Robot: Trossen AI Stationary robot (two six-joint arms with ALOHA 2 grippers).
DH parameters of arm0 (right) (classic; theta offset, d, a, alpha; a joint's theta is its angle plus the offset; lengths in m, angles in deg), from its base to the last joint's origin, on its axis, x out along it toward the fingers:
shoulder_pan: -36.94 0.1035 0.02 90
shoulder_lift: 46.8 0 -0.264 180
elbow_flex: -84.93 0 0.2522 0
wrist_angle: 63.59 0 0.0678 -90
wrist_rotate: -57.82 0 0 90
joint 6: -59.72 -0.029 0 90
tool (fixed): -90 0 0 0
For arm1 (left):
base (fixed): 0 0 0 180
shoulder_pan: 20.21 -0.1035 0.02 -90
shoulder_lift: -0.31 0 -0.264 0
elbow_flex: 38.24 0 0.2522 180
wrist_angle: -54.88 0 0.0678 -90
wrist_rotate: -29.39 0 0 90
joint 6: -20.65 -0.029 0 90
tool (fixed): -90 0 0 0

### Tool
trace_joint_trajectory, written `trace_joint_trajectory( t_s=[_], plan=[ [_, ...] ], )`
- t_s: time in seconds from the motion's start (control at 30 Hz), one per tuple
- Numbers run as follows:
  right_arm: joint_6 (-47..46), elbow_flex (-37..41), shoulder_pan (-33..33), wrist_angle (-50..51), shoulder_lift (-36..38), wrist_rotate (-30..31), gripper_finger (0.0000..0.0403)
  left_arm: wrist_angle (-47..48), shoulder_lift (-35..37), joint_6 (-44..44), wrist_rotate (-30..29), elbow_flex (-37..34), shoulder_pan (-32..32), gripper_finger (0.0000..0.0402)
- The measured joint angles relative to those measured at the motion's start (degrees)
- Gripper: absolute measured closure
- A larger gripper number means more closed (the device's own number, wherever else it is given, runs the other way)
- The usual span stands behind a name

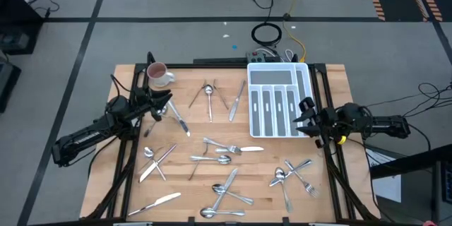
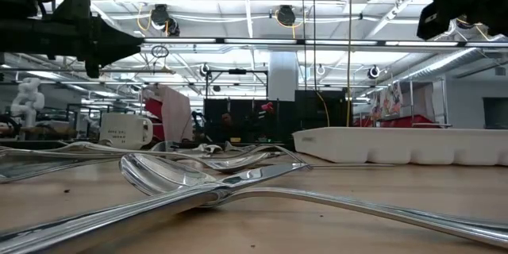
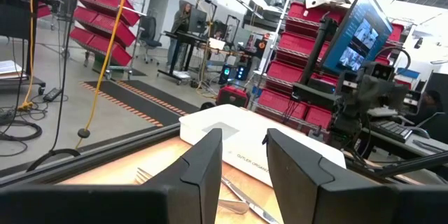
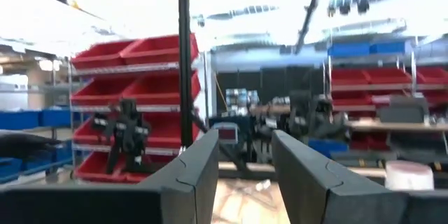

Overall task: Sort silverware
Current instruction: Put the fork in the right section of the silverware tray

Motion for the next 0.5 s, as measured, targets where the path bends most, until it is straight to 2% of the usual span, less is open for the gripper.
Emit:
trace_joint_trajectory(
  t_s=[0.23,0.43,0.5],
  plan=[
    [-6.6,-0.1,0.0,-7.4,0.0,0.7,0.0277,0.0,0.0,0.0,0.0,0.0,0.0,0.0284],
    [-11.9,-0.1,0.0,-11.7,0.0,7.7,0.0277,-0.3,0.0,-0.1,-0.3,0.0,0.0,0.0284],
    [-12.1,-0.1,0.0,-12.9,0.0,8.0,0.0277,-1.4,0.0,0.0,-0.4,0.0,0.0,0.0284]
  ],
)
